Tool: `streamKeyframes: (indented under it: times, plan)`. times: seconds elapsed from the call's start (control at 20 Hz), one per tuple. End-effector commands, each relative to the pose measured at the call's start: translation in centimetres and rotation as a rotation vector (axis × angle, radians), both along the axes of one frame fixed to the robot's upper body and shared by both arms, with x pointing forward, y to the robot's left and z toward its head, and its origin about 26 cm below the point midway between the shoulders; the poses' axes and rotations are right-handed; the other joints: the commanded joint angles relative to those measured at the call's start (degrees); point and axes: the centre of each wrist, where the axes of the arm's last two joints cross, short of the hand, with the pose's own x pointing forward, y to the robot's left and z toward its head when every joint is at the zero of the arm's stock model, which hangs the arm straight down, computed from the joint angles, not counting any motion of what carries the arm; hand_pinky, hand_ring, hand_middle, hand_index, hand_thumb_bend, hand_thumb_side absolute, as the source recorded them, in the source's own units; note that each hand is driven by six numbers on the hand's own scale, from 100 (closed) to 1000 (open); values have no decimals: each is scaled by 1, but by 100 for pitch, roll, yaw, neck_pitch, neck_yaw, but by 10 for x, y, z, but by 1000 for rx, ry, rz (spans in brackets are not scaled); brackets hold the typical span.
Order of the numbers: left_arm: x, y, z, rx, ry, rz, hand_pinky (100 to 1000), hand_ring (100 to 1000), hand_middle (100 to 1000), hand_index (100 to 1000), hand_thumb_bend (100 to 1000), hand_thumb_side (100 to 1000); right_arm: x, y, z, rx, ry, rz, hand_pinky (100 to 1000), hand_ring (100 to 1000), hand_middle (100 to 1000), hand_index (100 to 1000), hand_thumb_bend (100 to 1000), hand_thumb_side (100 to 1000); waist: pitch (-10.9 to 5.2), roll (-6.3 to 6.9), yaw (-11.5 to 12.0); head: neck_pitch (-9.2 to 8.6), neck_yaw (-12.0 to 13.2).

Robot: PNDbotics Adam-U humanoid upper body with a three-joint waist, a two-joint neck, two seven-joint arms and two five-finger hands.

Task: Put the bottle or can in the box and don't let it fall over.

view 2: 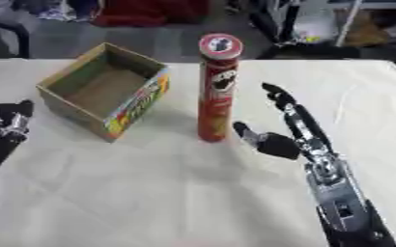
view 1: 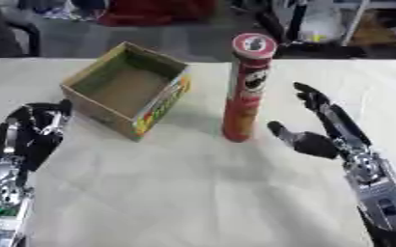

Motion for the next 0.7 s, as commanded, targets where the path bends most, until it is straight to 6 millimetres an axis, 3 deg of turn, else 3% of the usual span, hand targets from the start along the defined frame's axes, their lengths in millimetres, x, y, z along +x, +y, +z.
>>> streamKeyframes:
  times: [0.05,0.7]
  plan:
    - [0,2,6,15,-19,-3,462,470,448,649,407,602,7,3,8,24,-7,12,1000,995,1000,1000,461,388,-130,52,14,-27,-21]
    - [0,1,5,18,-10,-17,467,475,453,656,408,611,26,21,5,81,55,43,998,996,1000,1000,472,393,-130,51,95,-68,-90]
